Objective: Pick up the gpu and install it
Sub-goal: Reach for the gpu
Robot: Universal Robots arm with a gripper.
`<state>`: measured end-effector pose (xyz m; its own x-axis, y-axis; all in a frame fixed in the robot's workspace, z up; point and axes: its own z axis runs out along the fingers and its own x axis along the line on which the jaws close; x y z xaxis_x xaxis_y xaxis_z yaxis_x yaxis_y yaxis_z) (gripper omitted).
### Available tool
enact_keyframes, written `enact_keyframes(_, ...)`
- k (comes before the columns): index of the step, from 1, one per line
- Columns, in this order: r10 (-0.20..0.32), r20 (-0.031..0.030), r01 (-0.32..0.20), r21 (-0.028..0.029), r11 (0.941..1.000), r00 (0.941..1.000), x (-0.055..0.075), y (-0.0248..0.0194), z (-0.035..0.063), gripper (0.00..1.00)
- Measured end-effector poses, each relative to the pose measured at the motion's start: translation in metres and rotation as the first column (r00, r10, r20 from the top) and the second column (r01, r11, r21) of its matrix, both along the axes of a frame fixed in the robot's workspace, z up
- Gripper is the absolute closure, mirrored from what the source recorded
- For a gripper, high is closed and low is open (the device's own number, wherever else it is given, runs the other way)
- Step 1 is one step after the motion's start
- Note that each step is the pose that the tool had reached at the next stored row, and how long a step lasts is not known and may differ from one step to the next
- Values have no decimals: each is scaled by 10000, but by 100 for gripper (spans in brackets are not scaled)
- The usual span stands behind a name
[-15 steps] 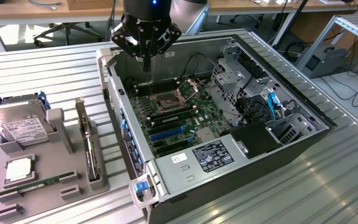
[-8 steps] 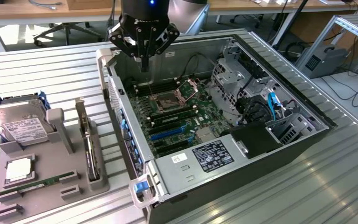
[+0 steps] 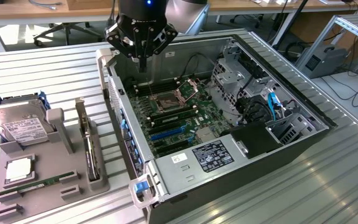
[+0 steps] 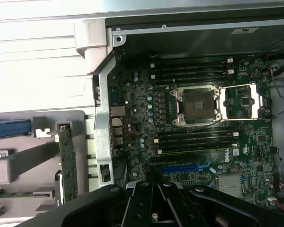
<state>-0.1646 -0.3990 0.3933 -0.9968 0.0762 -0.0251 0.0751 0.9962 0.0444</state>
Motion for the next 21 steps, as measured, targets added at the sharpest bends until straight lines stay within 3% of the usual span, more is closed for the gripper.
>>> enact_keyframes(21,0,0,0,0,10000,10000,-80,0,0,89)
